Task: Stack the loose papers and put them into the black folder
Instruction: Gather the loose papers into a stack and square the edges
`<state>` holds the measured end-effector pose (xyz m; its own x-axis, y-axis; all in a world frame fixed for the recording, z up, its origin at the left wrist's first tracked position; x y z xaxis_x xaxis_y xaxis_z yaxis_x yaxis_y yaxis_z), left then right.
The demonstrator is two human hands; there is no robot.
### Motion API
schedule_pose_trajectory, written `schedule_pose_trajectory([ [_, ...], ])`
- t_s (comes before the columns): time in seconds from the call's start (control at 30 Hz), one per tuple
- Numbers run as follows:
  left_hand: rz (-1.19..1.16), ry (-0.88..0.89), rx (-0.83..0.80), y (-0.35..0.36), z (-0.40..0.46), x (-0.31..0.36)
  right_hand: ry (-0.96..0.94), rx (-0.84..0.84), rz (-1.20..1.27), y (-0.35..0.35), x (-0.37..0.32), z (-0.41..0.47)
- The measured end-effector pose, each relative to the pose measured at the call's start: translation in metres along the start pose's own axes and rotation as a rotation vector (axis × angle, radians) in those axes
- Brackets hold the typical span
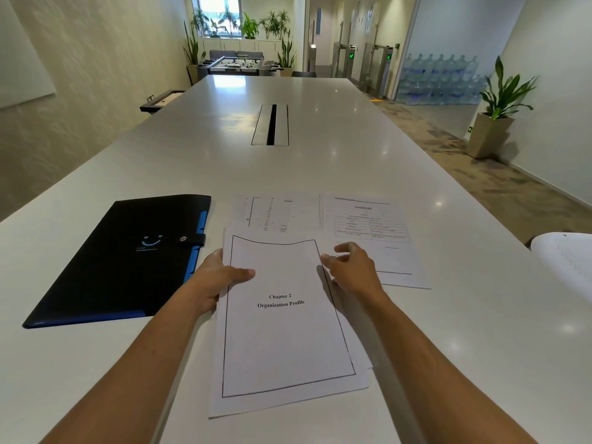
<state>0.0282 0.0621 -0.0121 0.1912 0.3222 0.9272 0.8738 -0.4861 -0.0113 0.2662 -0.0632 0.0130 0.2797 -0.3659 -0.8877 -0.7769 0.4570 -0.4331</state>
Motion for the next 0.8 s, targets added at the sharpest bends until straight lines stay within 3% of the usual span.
schedule_pose_trajectory([
  [0.2,0.0,0.28,-0.017,-0.002,-0.017,0.038,-0.018,0.022,0.084,-0.01,0.002,-0.004],
  [0.33,0.005,0.462,-0.102,0.0,-0.03,0.077,-0.053,-0.177,0.57,-0.003,-0.011,-0.007],
  [0.47,0.0,0.521,-0.039,0.0,-0.031,0.103,-0.15,-0.332,0.721,-0.001,-0.029,-0.006],
  [0.63,-0.137,0.517,0.086,0.007,-0.017,0.121,-0.208,-0.154,0.698,-0.025,-0.038,0.006],
  [0.8,-0.08,0.44,0.267,0.0,0.004,0.112,-0.178,0.01,0.707,-0.074,-0.026,0.026],
])
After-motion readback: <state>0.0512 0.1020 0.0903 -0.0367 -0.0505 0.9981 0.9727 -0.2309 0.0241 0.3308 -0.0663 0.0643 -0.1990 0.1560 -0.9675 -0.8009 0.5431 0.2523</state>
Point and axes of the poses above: each hand's wrist, its own z-axis towards the middle knuckle, its own y-axis out of the palm, x = y × z, the point moved 6 cm from there along z, towards the middle knuckle, and after that the axes turned 2 degrees about -x, right-handed, at the moved point
